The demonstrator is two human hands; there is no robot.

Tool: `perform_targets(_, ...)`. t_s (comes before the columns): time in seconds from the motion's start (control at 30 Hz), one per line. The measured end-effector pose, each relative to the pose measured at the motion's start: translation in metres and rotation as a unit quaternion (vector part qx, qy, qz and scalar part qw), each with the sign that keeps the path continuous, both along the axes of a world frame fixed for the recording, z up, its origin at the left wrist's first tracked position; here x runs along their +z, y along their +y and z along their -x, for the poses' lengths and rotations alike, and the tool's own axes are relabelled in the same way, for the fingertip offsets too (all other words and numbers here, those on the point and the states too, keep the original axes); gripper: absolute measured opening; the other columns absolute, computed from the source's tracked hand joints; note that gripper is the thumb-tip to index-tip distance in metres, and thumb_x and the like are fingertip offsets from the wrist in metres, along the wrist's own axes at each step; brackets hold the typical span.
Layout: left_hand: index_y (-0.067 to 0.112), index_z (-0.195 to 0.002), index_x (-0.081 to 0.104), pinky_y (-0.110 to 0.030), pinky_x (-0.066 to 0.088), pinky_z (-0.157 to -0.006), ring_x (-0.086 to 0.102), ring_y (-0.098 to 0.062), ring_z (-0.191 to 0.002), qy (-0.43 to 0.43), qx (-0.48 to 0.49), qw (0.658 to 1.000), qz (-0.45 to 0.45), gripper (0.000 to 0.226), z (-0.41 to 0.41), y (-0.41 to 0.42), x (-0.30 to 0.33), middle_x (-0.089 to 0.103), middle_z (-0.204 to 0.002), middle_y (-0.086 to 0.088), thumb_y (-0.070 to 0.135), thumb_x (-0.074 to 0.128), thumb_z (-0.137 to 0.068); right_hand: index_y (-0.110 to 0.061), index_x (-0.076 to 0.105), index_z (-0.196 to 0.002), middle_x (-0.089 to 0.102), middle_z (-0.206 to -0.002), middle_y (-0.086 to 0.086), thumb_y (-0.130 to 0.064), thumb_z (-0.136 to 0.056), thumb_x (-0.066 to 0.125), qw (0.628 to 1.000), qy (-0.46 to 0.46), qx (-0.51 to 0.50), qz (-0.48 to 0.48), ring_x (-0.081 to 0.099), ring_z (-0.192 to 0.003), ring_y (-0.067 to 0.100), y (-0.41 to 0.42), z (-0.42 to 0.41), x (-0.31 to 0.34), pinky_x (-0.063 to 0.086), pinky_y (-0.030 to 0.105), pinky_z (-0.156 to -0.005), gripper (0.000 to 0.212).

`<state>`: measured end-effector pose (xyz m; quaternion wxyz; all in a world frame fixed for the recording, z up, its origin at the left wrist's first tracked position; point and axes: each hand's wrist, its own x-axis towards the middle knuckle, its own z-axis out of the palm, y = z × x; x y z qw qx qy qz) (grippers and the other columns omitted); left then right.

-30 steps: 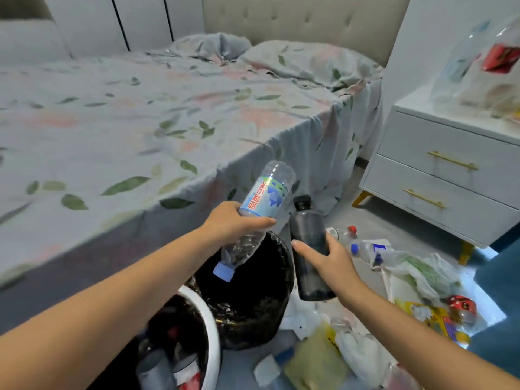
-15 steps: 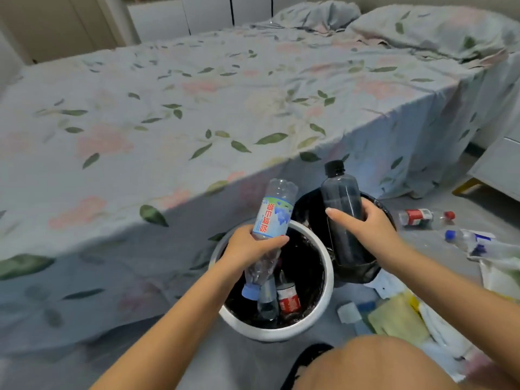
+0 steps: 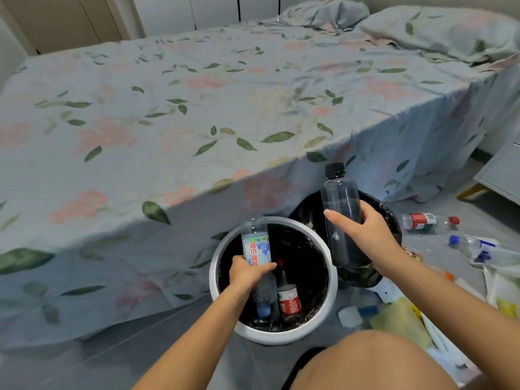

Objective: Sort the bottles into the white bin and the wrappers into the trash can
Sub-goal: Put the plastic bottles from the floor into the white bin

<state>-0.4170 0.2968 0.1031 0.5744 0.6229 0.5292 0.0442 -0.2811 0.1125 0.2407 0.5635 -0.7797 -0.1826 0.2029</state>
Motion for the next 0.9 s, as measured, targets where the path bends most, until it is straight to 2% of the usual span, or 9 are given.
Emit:
perform_targets(0.1, 0.007, -0.111, 0.052, -0.031, 0.055, -0.077, 0.066, -0.022, -0.096, 0.036, -0.012, 0.999, -0.007, 0.076, -0.007, -0.001, -0.010, 0.066, -0.106, -0.007, 0.034, 0.091, -0.052, -0.026, 0.061, -0.106, 0.068, -0.100, -0.006, -0.045, -0.072, 0.074, 1.000, 0.001, 0.000, 0.004, 0.065, -0.094, 0.013, -0.004, -0.004, -0.004, 0.053, 0.035, -0.083, 0.041)
perform_targets(0.2, 0.008, -0.113, 0.049, -0.036, 0.055, -0.085, 0.064, -0.025, -0.102, 0.081, -0.030, 0.996, -0.012, 0.075, -0.013, -0.003, -0.020, 0.064, -0.111, -0.008, 0.032, 0.091, -0.056, -0.027, 0.060, -0.104, 0.067, -0.098, -0.007, -0.043, -0.074, 0.074, 1.000, 0.003, 0.001, 0.008, 0.064, -0.091, 0.011, -0.007, -0.006, -0.006, 0.050, 0.028, -0.073, 0.037)
perform_targets(0.3, 0.008, -0.111, 0.050, -0.033, 0.052, -0.085, 0.062, -0.025, -0.105, 0.114, -0.050, 0.992, -0.012, 0.069, -0.010, -0.003, -0.031, 0.062, -0.110, -0.008, 0.028, 0.090, -0.059, -0.028, 0.061, -0.103, 0.068, -0.098, -0.007, -0.043, -0.073, 0.074, 1.000, 0.004, -0.002, 0.005, 0.064, -0.092, 0.010, -0.009, -0.007, -0.006, 0.052, 0.029, -0.076, 0.036)
perform_targets(0.4, 0.008, -0.106, 0.056, -0.030, 0.052, -0.086, 0.063, -0.022, -0.103, 0.143, -0.082, 0.986, 0.010, 0.065, -0.009, -0.005, -0.042, 0.063, -0.103, -0.004, 0.028, 0.091, -0.055, -0.028, 0.061, -0.102, 0.068, -0.097, -0.008, -0.041, -0.074, 0.074, 1.000, 0.006, -0.003, 0.001, 0.064, -0.091, 0.008, -0.011, -0.009, -0.008, 0.052, 0.028, -0.076, 0.034)
perform_targets(0.53, 0.010, -0.106, 0.066, -0.032, 0.054, -0.089, 0.065, -0.018, -0.095, 0.167, -0.159, 0.971, 0.058, 0.070, -0.012, -0.008, -0.056, 0.071, -0.108, -0.006, 0.029, 0.095, -0.045, -0.027, 0.062, -0.103, 0.069, -0.095, -0.009, -0.039, -0.074, 0.075, 1.000, 0.008, 0.003, 0.007, 0.065, -0.089, 0.008, -0.014, -0.009, -0.013, 0.052, 0.026, -0.074, 0.034)
perform_targets(0.67, 0.014, -0.111, 0.057, -0.026, 0.051, -0.083, 0.064, -0.017, -0.100, 0.210, -0.208, 0.955, -0.025, 0.081, -0.015, -0.016, -0.054, 0.066, -0.108, 0.000, 0.047, 0.090, -0.045, -0.027, 0.062, -0.105, 0.069, -0.096, -0.009, -0.041, -0.072, 0.076, 1.000, 0.013, 0.008, 0.023, 0.066, -0.090, 0.008, -0.015, -0.011, -0.018, 0.055, 0.030, -0.078, 0.039)
perform_targets(0.77, 0.017, -0.112, 0.050, -0.029, 0.050, -0.081, 0.062, -0.019, -0.103, 0.231, -0.238, 0.940, -0.078, 0.085, -0.015, -0.021, -0.049, 0.062, -0.110, -0.001, 0.057, 0.086, -0.046, -0.027, 0.062, -0.104, 0.069, -0.096, -0.008, -0.041, -0.071, 0.077, 0.999, 0.018, 0.009, 0.027, 0.066, -0.090, 0.008, -0.015, -0.011, -0.018, 0.055, 0.030, -0.078, 0.038)
perform_targets(0.9, 0.016, -0.104, 0.059, -0.028, 0.051, -0.083, 0.065, -0.018, -0.101, 0.205, -0.244, 0.945, -0.070, 0.065, -0.015, -0.014, -0.047, 0.067, -0.110, -0.001, 0.052, 0.084, -0.055, -0.026, 0.063, -0.102, 0.069, -0.094, -0.007, -0.041, -0.071, 0.077, 0.999, 0.025, 0.009, 0.028, 0.067, -0.087, 0.010, -0.012, -0.009, -0.019, 0.057, 0.032, -0.075, 0.037)
